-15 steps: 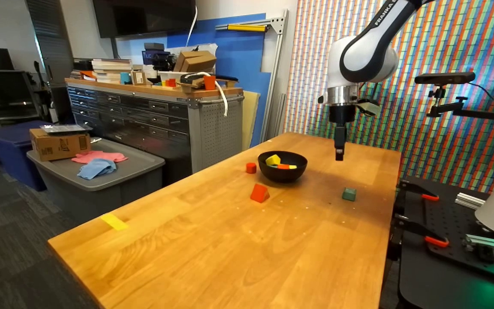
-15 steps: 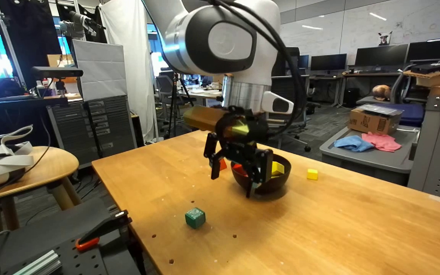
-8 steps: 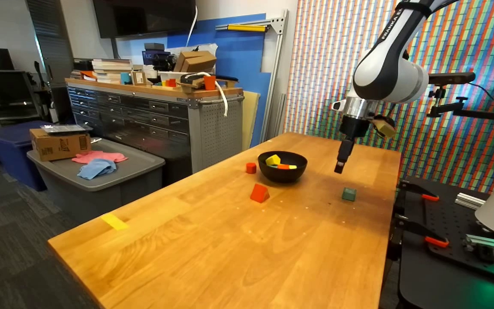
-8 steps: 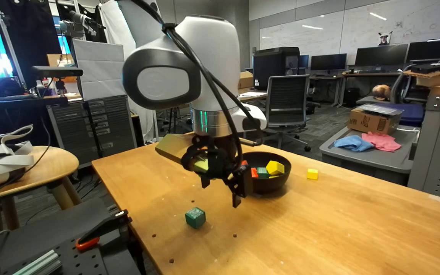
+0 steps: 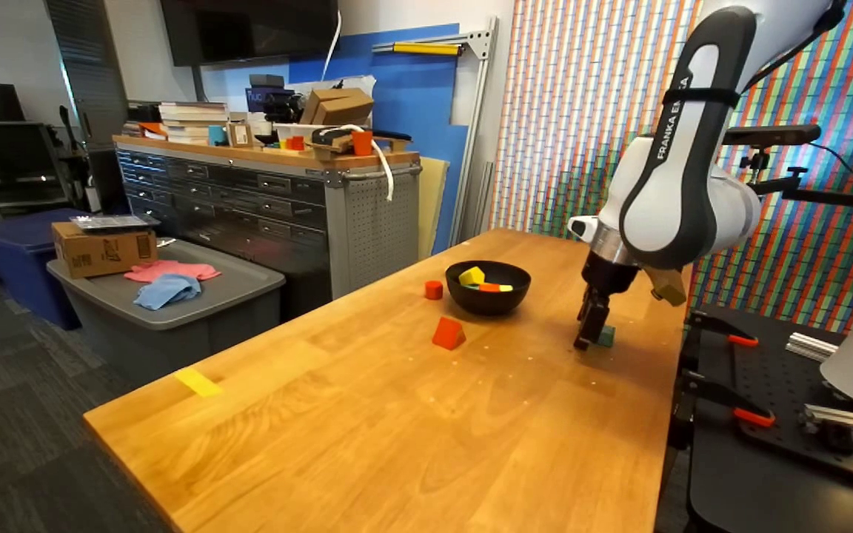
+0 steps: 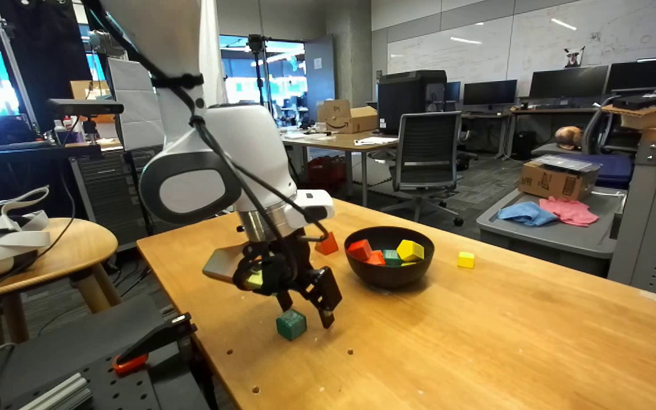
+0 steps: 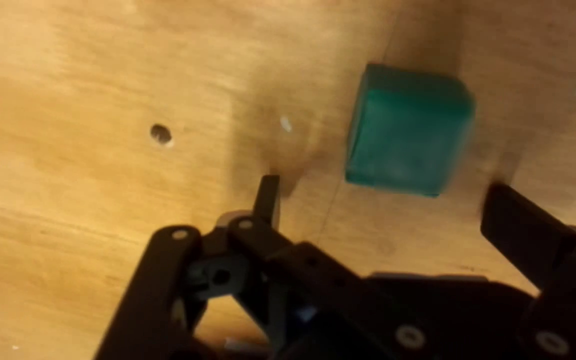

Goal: Put all the blocks one at a time in the bowl except the right yellow block farthest away from you

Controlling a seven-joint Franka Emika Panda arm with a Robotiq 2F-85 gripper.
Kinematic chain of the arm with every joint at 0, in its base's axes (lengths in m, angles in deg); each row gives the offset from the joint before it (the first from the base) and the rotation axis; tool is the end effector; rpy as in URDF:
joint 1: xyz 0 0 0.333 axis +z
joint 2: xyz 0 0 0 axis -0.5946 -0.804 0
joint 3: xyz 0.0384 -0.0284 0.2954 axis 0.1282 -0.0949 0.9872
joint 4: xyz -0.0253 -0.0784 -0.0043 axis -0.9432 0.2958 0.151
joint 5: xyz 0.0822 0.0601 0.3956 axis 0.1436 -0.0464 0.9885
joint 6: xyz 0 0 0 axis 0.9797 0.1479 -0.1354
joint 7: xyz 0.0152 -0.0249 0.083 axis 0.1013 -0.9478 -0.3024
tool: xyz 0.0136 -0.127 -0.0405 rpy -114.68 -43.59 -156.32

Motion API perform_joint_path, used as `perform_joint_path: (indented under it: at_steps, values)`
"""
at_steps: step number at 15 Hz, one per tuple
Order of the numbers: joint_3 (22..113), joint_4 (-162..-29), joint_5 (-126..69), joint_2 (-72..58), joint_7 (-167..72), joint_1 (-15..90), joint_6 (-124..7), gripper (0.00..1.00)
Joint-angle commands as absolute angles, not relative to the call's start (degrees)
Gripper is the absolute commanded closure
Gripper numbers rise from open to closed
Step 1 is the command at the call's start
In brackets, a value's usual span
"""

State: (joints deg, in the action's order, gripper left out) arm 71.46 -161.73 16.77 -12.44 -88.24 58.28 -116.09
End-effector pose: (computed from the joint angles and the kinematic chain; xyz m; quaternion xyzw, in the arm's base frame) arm 0.3530 0.0604 0.0668 0.9850 0.1384 0.0895 0.0505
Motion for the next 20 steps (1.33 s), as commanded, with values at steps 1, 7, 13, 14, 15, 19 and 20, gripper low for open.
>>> perform_joint_path:
  at_steps: [1,7,13,14,15,19,20]
  values:
    - [68.7,-161.6,29.0,-16.4,-89.5,68.6,-119.9,0.00]
    - [69.4,-161.3,29.2,-15.2,-89.1,68.1,-118.1,0.00]
    - [70.4,-160.5,24.6,-12.9,-89.8,60.5,-112.0,0.49]
    - [70.7,-160.6,24.0,-12.3,-90.1,59.3,-110.9,0.58]
    - [70.9,-160.7,23.6,-11.7,-90.4,58.4,-109.8,0.66]
    - [70.0,-160.7,24.0,-9.5,-92.6,57.9,-106.6,0.83]
    - [69.4,-160.6,24.4,-9.2,-92.9,58.7,-106.4,0.84]
